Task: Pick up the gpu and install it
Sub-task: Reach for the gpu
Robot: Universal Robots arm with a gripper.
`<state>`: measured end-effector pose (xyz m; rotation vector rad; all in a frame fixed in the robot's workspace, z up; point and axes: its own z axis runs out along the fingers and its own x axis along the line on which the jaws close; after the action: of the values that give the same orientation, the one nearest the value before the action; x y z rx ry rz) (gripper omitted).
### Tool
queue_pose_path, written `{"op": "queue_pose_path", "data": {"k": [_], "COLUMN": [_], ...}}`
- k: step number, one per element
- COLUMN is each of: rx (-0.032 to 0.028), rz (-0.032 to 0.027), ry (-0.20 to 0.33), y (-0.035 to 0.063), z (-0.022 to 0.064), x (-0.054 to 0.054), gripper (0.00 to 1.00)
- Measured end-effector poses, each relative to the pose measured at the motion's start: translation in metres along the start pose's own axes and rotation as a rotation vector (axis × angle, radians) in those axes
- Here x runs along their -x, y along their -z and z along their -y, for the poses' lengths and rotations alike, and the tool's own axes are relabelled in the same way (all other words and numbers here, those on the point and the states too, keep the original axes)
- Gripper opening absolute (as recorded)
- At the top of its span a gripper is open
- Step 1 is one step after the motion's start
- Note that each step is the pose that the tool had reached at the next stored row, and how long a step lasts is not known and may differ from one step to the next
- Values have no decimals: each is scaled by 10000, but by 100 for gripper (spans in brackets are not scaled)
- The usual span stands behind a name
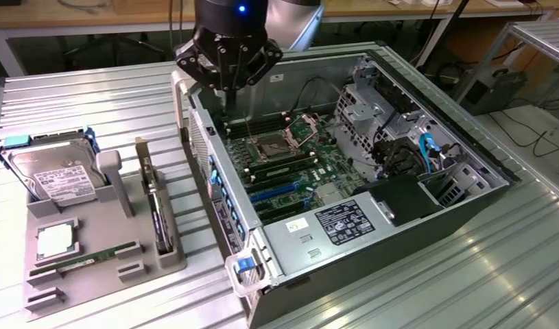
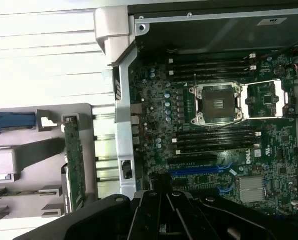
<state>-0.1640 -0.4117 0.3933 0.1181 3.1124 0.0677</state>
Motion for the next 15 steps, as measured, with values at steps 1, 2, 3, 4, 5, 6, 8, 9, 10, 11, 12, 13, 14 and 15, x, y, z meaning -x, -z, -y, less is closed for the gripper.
{"op": "queue_pose_path", "data": {"k": [1,2,3,4,5,6,8,9,10,11,12,13,14,15], "rx": [0,-1,-1,0,0,-1,0,1,-1,-1,0,1,-2,-1], "rz": [0,-1,-1,0,0,-1,0,1,-1,0,0,1,-1,-1], "ry": [0,2,2,1,0,0,1,1,1,2,2,1,1,1], "y": [2,5,6,7,9,12,15,16,19,19,19,17,13,7], "z": [17,39,58,73,92,117,158,181,205,228,248,272,310,328], "x": [-40,-88,-129,-161,-197,-246,-323,-359,-396,-428,-455,-486,-538,-563], "gripper": [11,11,11,11,11,11,11,11,11,11,11,11,11,11]}}
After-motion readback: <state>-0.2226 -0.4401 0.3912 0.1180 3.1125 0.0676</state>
